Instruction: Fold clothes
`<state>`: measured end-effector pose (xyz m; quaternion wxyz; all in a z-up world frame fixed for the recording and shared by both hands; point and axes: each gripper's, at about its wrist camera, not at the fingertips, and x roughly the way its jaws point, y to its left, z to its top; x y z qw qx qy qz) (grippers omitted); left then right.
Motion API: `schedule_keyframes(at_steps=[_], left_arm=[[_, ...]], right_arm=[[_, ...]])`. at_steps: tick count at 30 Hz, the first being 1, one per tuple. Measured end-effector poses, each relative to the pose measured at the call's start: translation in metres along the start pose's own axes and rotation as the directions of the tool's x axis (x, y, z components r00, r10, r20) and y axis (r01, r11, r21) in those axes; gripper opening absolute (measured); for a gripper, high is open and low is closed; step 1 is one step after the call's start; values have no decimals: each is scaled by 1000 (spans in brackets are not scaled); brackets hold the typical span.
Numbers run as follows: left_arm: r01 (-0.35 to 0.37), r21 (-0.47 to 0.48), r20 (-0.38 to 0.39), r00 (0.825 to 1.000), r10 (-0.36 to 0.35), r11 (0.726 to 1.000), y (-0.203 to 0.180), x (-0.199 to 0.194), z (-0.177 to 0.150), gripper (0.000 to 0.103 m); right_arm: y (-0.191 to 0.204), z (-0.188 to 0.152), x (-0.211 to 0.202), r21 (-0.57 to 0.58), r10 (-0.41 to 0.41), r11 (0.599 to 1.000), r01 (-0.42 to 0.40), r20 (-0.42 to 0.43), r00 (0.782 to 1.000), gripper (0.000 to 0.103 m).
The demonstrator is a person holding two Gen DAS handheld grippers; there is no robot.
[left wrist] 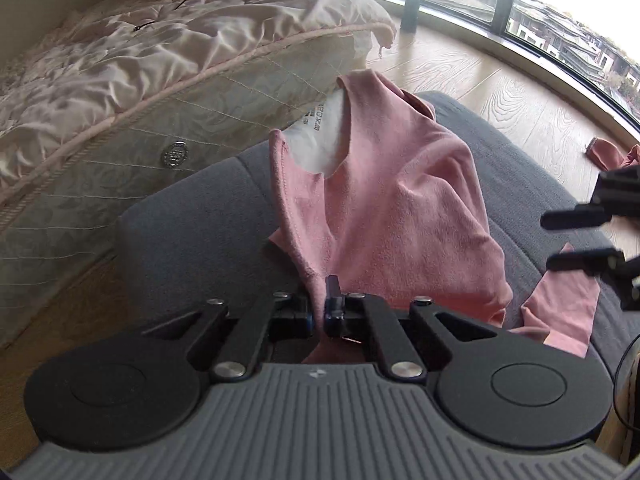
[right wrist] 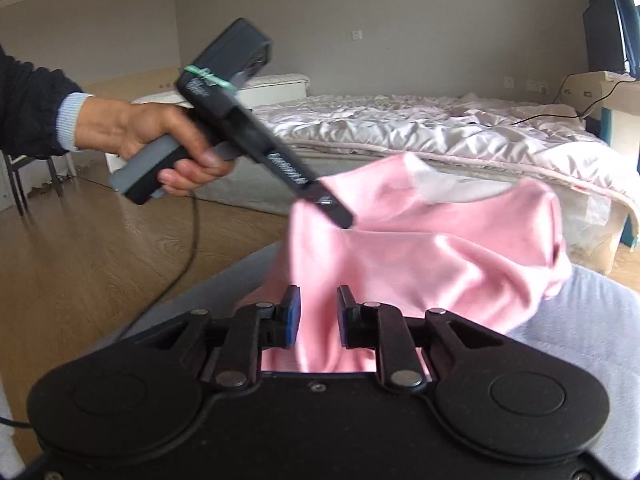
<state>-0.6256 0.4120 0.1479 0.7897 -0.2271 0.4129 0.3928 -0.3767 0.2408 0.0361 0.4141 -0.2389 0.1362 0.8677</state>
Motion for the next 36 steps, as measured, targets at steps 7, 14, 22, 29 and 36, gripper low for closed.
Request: schedule_keyframes(at_steps=[7, 14, 22, 29, 36], left_arm=[[-61, -60, -81, 995, 56, 996, 22, -17, -53, 6], [-139, -34, -77, 988, 136, 990, 28, -41, -65, 6], [-198, -112, -102, 977, 187, 974, 42, -48, -73, 6], [-197, -123, -70, 979, 190, 973, 59, -41, -58, 6], [-128, -79, -28, 992, 126, 989, 55, -28, -20, 7]], right_arm=[[-84, 14, 29, 37, -127, 991, 132, -106, 986, 46], [-112, 6, 89, 222, -87, 967, 122, -161, 983, 54], [-129, 3, 139, 337, -25, 938, 80, -165, 986, 9], [-146, 22, 49, 465, -24, 885, 19, 6, 1000, 8], [-124, 67, -56, 198, -115, 971, 131, -90, 989, 8]])
